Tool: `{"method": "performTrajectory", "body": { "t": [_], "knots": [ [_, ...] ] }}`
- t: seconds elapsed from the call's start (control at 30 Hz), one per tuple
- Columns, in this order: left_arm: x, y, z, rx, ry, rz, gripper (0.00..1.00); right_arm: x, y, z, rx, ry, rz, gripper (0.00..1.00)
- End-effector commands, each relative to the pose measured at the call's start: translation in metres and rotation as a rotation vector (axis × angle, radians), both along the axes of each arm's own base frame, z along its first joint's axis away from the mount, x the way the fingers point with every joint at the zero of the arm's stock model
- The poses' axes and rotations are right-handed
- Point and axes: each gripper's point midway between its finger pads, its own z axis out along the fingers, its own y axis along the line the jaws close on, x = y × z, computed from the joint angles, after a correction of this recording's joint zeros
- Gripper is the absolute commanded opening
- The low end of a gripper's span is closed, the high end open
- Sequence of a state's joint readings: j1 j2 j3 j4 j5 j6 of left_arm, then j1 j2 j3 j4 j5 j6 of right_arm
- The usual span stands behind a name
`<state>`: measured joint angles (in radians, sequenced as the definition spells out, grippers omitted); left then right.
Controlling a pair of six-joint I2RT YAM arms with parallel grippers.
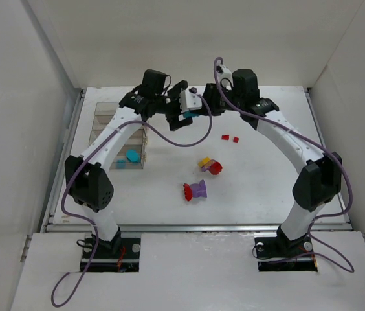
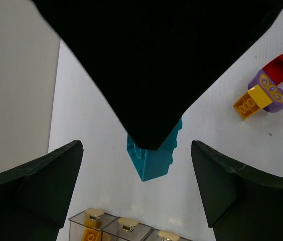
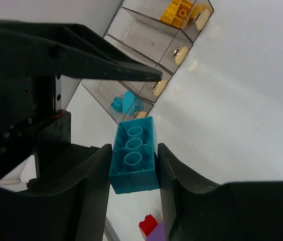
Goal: Sort the legos into containers by color
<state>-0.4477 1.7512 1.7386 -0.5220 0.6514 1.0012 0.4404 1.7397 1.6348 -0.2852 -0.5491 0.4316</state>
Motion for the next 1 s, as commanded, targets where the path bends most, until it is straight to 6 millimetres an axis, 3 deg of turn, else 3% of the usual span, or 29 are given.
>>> {"method": "performTrajectory", "body": {
  "t": [0.0,0.13,0.17,0.2,0.33,0.43,0.53,0.57,0.63,0.67,0.7,0.73,0.87,0.97],
  "knots": [
    [-0.007,-0.008,0.035,-0.045,-0.090,0.028,0.86,-0.014,0.006,0.040,0.071,-0.098,0.035,0.00],
    [-0.009,-0.010,0.029,-0.021,-0.090,0.041,0.66,-0.022,0.012,0.045,0.077,-0.107,0.054,0.00],
    [-0.011,-0.009,0.029,-0.020,-0.090,0.041,0.60,-0.022,0.012,0.045,0.077,-0.107,0.054,0.00],
    [-0.010,-0.008,0.029,-0.016,-0.092,0.048,0.46,-0.025,0.011,0.045,0.081,-0.099,0.051,0.00],
    [-0.012,-0.005,0.022,-0.006,-0.086,0.056,0.21,-0.027,0.008,0.050,0.083,-0.110,0.041,0.00],
    [-0.013,-0.003,0.021,-0.010,-0.070,0.074,0.15,-0.030,0.006,0.047,0.080,-0.104,0.041,0.00],
    [-0.014,-0.003,0.027,-0.025,-0.075,0.081,0.02,-0.030,0.006,0.047,0.080,-0.104,0.041,0.01],
    [-0.015,-0.003,0.027,-0.031,-0.062,0.090,0.00,-0.030,0.006,0.047,0.080,-0.104,0.041,0.26],
    [-0.014,-0.002,0.026,-0.035,-0.048,0.108,0.00,-0.029,0.004,0.044,0.068,-0.092,0.025,0.57],
    [-0.015,-0.002,0.022,-0.030,-0.040,0.108,0.00,-0.028,0.003,0.041,0.060,-0.085,0.013,0.85],
    [-0.015,-0.002,0.022,-0.035,-0.030,0.114,0.00,-0.027,0.001,0.037,0.047,-0.069,0.000,0.94],
    [-0.015,0.004,0.021,-0.034,-0.029,0.124,0.00,-0.026,-0.002,0.040,0.046,-0.080,-0.017,1.00],
    [-0.010,0.027,0.011,-0.030,0.014,0.188,0.00,-0.021,-0.023,0.037,0.010,-0.066,-0.109,1.00],
    [-0.017,0.049,-0.010,0.016,0.075,0.232,0.00,-0.013,-0.045,0.033,-0.019,-0.061,-0.197,1.00]
  ]
}}
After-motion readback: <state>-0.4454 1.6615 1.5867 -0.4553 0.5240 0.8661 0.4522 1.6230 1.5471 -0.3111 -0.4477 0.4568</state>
